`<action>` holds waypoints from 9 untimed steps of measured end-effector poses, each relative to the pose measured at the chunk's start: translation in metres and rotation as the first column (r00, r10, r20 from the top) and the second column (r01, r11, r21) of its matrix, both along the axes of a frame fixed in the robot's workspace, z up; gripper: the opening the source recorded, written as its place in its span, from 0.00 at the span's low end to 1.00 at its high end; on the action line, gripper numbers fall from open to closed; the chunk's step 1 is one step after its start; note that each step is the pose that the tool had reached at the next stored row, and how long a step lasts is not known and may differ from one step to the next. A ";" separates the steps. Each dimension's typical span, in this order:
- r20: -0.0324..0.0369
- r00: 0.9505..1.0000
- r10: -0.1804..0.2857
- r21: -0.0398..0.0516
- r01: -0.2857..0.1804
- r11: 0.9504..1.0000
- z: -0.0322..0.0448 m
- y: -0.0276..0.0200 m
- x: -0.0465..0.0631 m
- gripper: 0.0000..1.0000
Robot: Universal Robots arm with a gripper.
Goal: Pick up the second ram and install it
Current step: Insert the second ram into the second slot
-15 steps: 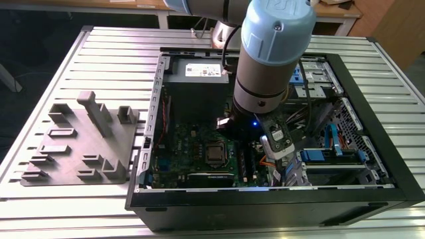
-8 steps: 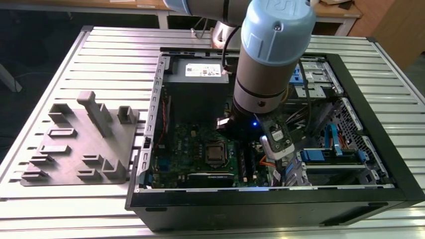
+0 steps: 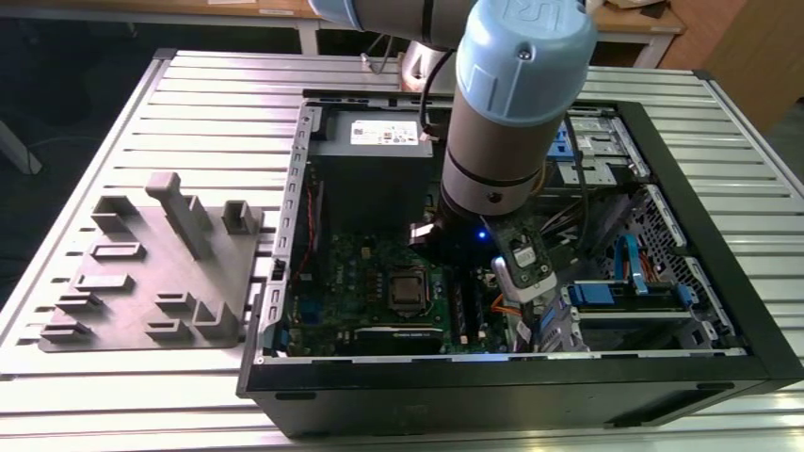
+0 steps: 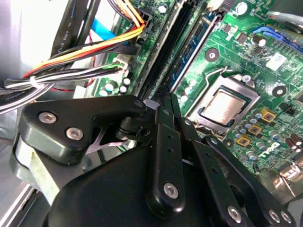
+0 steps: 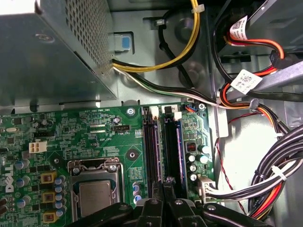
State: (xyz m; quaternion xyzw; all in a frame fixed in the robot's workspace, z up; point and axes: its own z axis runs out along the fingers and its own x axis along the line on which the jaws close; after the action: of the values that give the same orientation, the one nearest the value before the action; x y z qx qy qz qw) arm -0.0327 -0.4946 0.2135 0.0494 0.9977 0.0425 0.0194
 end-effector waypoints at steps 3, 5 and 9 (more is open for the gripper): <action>0.000 1.000 0.000 0.000 0.000 1.000 -0.0001 0.0000 0.000 0.09; 0.000 1.000 0.000 0.000 0.000 1.000 -0.0002 0.0000 0.000 0.09; 0.000 1.000 0.000 0.000 0.000 1.000 -0.0003 0.0000 0.001 0.09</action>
State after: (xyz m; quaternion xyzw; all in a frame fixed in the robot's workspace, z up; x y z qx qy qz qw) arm -0.0316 -0.4946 0.2132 0.0494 0.9977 0.0427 0.0194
